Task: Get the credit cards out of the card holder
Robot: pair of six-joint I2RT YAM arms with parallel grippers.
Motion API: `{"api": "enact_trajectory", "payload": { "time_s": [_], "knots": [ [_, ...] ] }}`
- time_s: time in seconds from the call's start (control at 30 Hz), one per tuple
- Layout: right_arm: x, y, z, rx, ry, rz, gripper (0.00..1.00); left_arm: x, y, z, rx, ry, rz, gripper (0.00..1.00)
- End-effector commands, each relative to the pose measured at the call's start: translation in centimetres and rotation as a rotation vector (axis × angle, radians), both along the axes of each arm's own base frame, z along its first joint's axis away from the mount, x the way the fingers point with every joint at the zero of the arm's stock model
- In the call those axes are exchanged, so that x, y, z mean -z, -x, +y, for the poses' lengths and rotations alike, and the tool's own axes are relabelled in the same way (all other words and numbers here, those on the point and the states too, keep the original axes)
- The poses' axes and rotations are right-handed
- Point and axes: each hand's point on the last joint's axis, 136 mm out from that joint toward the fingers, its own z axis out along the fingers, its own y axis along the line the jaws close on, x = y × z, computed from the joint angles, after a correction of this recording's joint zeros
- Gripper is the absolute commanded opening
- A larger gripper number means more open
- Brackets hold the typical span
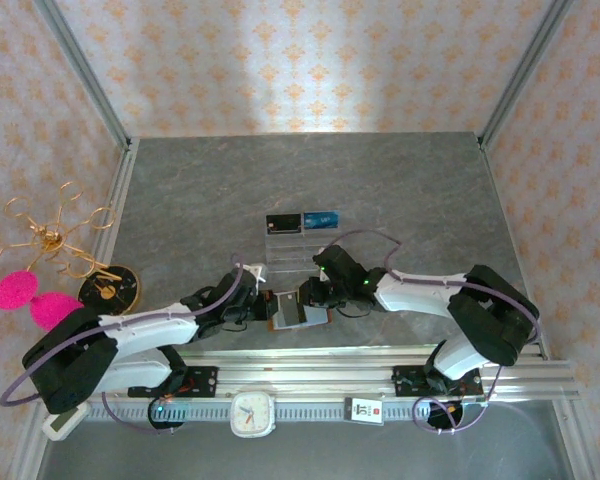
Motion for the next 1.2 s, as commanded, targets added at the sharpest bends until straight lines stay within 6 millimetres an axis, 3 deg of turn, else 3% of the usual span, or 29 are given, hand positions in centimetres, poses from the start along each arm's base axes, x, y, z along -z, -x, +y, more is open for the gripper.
{"api": "enact_trajectory", "payload": {
  "time_s": [0.0,0.17,0.37,0.57,0.67,0.93,1.03,1.17],
  "knots": [
    [-0.1,-0.4,-0.4,0.001,0.018,-0.027,0.23,-1.4,-0.7,-1.4,0.025,0.018,-0.035,0.00],
    [1.2,0.1,-0.6,-0.007,0.038,0.004,0.23,-0.6,-0.6,-2.8,0.054,0.028,-0.015,0.00],
    [2.7,1.5,-0.1,-0.056,0.063,0.038,0.24,2.1,0.5,-1.7,0.045,-0.026,0.046,0.00],
    [4.8,0.4,-4.4,0.059,0.267,-0.016,0.27,4.7,1.2,0.7,0.016,-0.139,0.086,0.00],
    [5.2,0.4,-5.4,0.082,0.303,-0.022,0.28,5.8,1.8,1.3,0.013,-0.140,0.119,0.00],
    [5.9,-0.3,-7.5,0.137,0.405,-0.066,0.25,6.1,2.0,2.0,0.008,-0.134,0.121,0.00],
    [5.9,-0.3,-7.1,0.110,0.422,-0.089,0.22,6.0,2.0,1.8,0.013,-0.125,0.121,0.00],
    [6.2,0.3,-5.6,0.034,0.438,-0.101,0.28,5.7,1.8,1.5,0.017,-0.115,0.112,0.00]
  ]
}}
